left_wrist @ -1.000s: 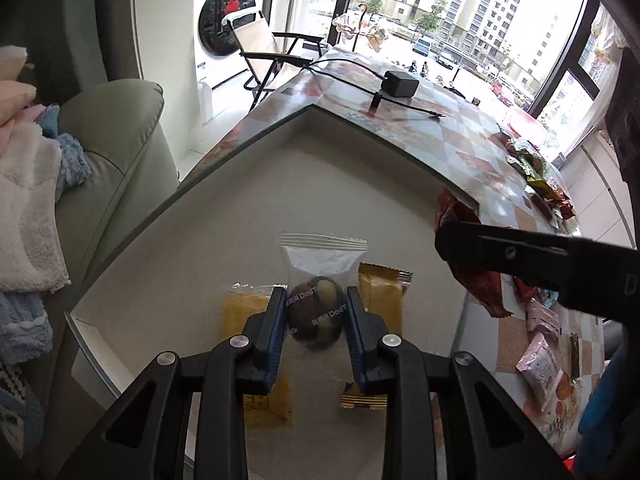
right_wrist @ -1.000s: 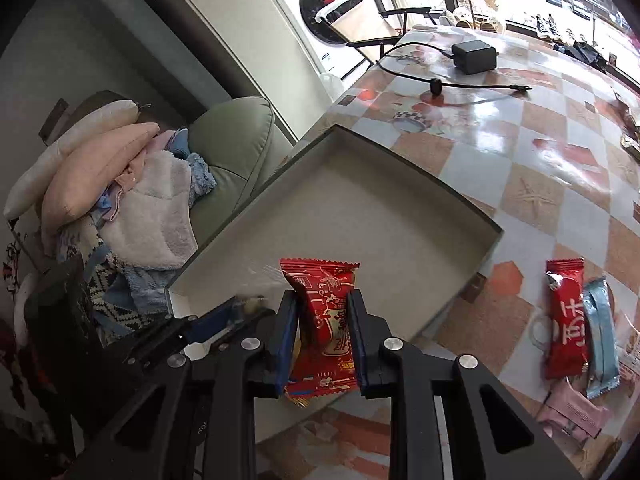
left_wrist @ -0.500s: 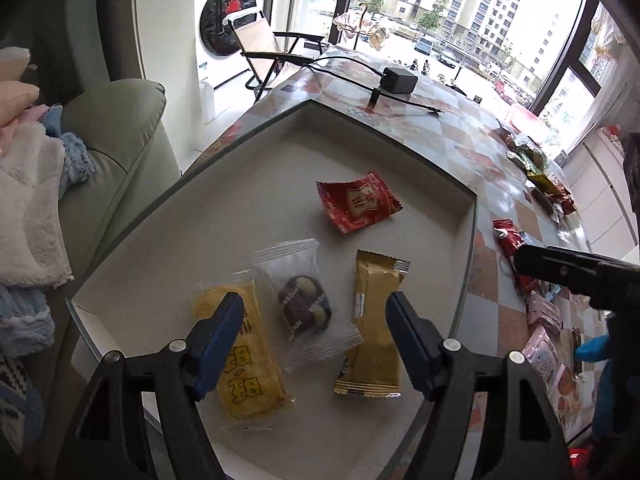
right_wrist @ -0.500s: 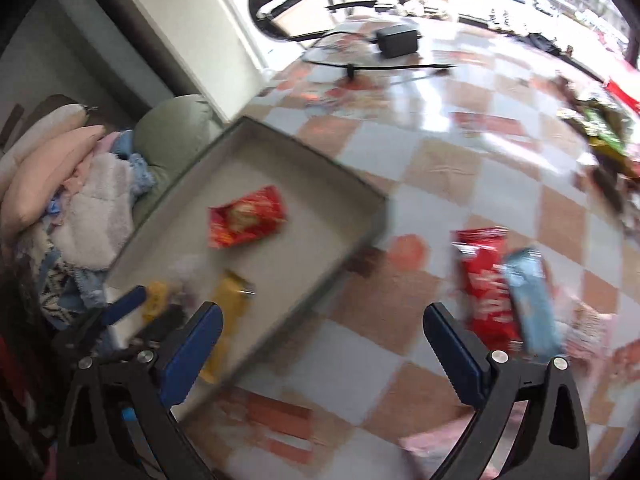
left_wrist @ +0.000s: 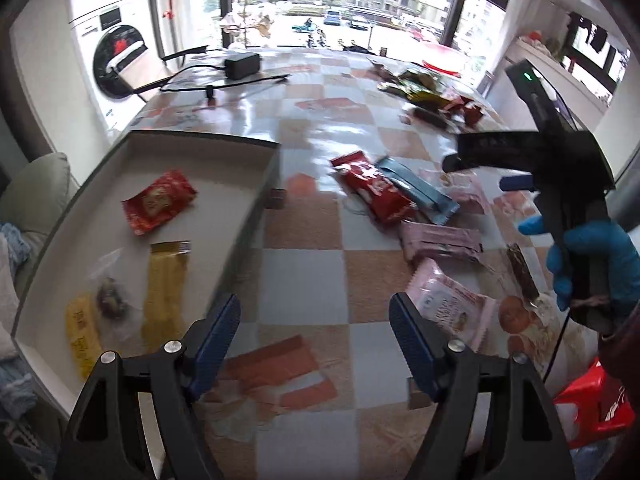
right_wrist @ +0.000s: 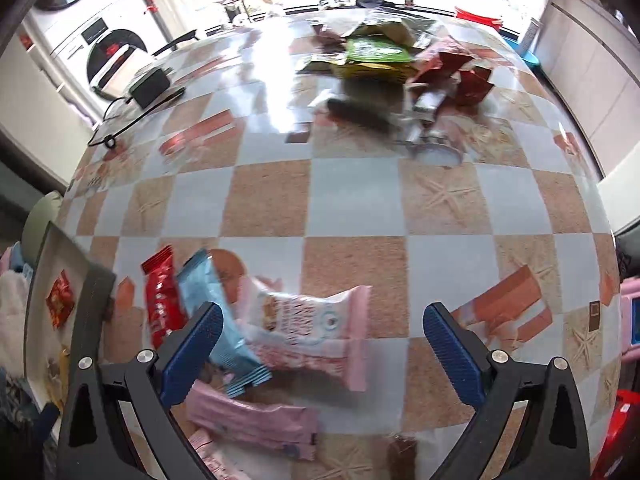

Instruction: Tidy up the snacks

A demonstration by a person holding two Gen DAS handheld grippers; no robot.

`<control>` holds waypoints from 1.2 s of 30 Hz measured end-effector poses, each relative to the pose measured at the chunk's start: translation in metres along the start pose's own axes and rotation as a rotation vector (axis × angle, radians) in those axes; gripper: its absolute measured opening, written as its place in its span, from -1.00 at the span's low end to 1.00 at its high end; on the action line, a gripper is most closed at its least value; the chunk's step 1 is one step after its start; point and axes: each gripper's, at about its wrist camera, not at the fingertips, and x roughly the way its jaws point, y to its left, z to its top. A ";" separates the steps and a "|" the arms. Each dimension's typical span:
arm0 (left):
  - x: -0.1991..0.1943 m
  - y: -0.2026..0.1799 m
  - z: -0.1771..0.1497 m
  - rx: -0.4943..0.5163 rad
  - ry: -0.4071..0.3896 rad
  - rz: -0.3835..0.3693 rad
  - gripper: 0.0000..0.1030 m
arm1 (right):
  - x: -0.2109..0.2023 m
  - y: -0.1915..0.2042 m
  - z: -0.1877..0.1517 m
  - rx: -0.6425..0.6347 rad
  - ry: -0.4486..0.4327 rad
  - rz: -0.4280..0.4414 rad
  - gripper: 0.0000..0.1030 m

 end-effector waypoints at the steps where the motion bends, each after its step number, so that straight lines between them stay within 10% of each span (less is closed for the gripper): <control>1: 0.004 -0.015 0.000 0.028 0.006 -0.001 0.55 | 0.003 -0.006 0.002 0.009 0.002 -0.009 0.96; 10: 0.034 -0.119 0.004 0.258 0.019 -0.068 0.55 | 0.023 -0.015 0.004 -0.089 0.020 -0.061 0.97; 16: 0.054 -0.078 -0.017 0.214 0.076 -0.006 0.60 | 0.009 -0.021 -0.039 -0.235 0.043 -0.024 0.97; 23: 0.018 -0.051 -0.011 0.171 -0.012 0.044 0.61 | -0.018 -0.077 -0.058 -0.048 0.029 0.094 0.97; 36: 0.039 -0.016 -0.017 -0.345 0.146 0.060 0.62 | -0.029 -0.050 -0.132 -0.243 -0.055 -0.037 0.99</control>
